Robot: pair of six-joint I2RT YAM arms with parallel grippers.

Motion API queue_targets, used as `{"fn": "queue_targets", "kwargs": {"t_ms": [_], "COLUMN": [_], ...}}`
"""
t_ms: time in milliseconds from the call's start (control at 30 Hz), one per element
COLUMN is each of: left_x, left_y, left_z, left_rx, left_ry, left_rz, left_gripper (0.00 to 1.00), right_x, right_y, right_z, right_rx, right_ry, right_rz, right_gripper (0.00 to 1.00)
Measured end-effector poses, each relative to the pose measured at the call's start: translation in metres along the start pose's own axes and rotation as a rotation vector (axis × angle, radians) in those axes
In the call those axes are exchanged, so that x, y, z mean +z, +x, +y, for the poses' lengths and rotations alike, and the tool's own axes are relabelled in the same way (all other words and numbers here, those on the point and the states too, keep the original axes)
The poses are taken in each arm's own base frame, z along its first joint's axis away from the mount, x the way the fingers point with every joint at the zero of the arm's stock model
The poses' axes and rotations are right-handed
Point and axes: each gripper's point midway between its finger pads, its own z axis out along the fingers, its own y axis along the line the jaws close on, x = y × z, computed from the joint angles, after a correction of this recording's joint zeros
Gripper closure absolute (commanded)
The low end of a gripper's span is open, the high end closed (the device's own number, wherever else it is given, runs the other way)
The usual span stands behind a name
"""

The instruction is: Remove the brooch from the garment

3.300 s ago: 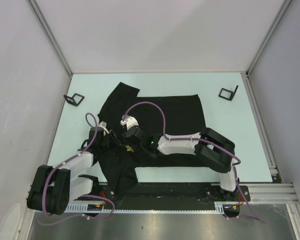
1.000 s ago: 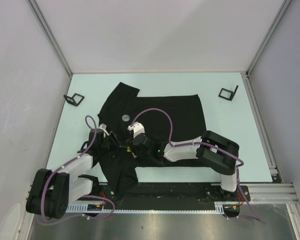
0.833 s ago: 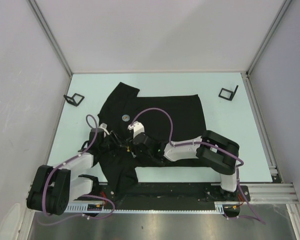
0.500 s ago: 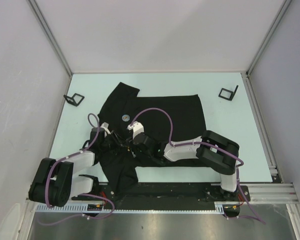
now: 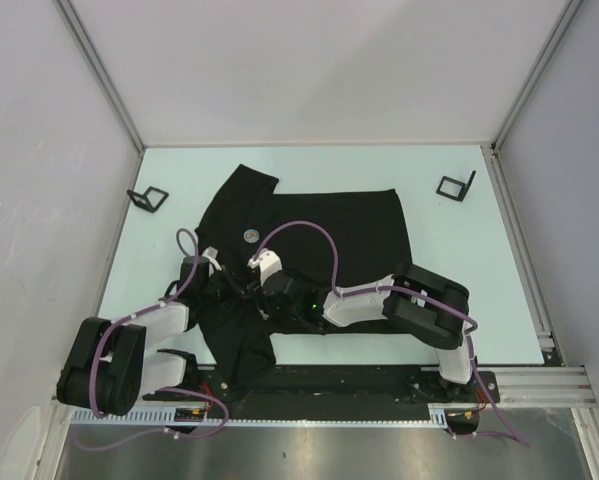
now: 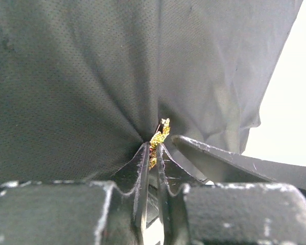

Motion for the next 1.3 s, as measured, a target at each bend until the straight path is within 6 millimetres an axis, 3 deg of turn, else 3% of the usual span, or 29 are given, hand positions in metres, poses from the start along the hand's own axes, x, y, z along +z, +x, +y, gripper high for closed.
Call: {"fn": "queue_targets", "kwargs": {"t_ms": [533,867,1167,1300], "left_x": [-0.004,-0.006,-0.021,-0.030], "left_y": [0.001,-0.003,-0.016,-0.021], "left_z": [-0.002,-0.004,-0.016,-0.021], "left_rx": [-0.002,0.004,0.046,0.072], "left_ry": [-0.001,0.002,0.006,0.002], "left_rz": [-0.003,-0.024,-0.104,-0.131], "left_gripper": [0.90,0.90,0.79,0.62], "right_x": [0.007,0.007,0.010,0.010], "right_y": [0.005,0.001,-0.014,-0.015], "right_z": [0.000,0.002,0.009,0.008], "right_rx": [-0.070,-0.052,0.058,0.084], "right_ry": [0.038,0.047,0.038,0.040], "right_rz": [-0.034,-0.050,-0.103,-0.105], "right_gripper": [0.52,0.78,0.88,0.90]}}
